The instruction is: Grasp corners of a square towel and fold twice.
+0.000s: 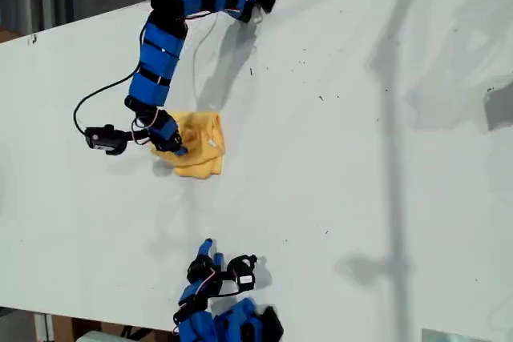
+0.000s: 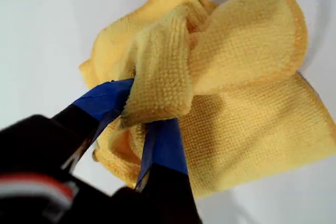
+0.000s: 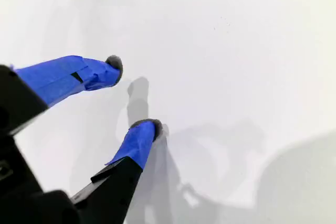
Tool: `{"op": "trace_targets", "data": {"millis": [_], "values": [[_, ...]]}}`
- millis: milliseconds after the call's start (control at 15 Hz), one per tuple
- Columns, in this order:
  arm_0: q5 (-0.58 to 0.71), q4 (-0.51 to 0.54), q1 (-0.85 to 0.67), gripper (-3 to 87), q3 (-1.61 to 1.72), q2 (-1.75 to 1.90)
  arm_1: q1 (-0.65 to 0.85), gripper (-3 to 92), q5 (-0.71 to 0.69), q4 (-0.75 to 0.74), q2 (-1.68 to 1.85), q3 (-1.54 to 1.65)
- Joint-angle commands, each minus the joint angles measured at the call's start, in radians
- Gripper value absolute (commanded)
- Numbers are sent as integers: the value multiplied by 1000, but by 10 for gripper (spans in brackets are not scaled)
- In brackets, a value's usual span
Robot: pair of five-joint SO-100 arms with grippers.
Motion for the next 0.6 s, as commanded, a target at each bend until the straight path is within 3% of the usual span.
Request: {"op": "trace_targets", "data": {"millis": [0, 133, 200, 533], "values": [[8, -18, 3, 173, -51, -5, -26, 11, -11, 6, -35, -133], [6, -18, 3, 173, -52, -8, -48, 251, -78, 11, -25, -141], [6, -18, 2, 173, -52, -8, -64, 320, -109, 12, 0, -138], [8, -18, 2, 173, -55, -11, -71, 414, -152, 28, 173, -95]]}}
